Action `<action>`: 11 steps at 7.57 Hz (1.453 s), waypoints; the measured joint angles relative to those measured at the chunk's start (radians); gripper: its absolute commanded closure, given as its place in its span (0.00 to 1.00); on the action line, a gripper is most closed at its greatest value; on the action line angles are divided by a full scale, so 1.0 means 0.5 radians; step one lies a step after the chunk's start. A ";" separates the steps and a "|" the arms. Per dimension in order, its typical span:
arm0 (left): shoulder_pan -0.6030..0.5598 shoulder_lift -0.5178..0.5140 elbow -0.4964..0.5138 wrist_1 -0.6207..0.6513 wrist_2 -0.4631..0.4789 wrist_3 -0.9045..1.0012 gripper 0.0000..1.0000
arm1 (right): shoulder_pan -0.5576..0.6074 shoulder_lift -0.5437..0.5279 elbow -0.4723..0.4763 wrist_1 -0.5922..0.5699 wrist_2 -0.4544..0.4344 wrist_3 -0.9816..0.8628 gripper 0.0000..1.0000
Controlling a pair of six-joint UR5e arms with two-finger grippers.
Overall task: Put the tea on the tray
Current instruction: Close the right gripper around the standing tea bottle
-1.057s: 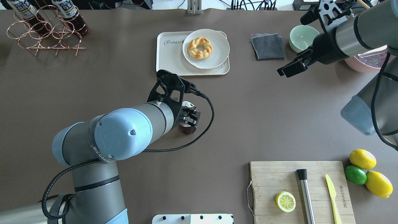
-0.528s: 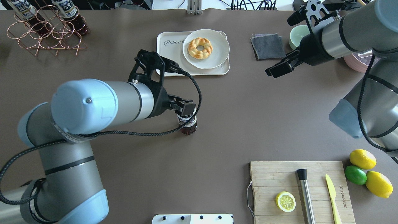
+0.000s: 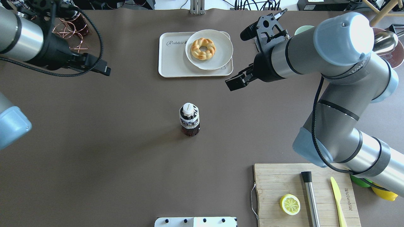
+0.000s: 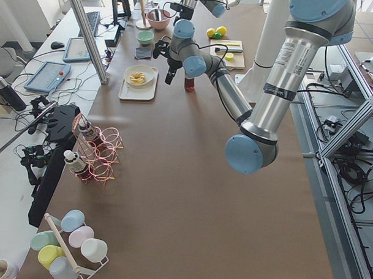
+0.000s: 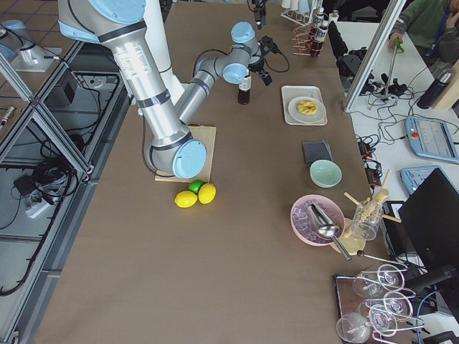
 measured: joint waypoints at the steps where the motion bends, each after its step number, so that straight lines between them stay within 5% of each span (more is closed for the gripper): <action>1: -0.142 0.222 -0.010 -0.002 -0.080 0.263 0.02 | -0.114 0.064 0.001 -0.001 -0.126 0.071 0.01; 4: -0.468 0.679 0.090 -0.004 -0.121 1.002 0.02 | -0.406 0.181 0.000 -0.002 -0.453 0.161 0.01; 8: -0.606 0.802 0.178 -0.011 -0.129 1.280 0.02 | -0.676 0.200 -0.018 -0.002 -0.905 0.164 0.02; 11: -0.609 0.826 0.179 -0.039 -0.129 1.285 0.02 | -0.758 0.202 -0.070 0.000 -1.078 0.164 0.10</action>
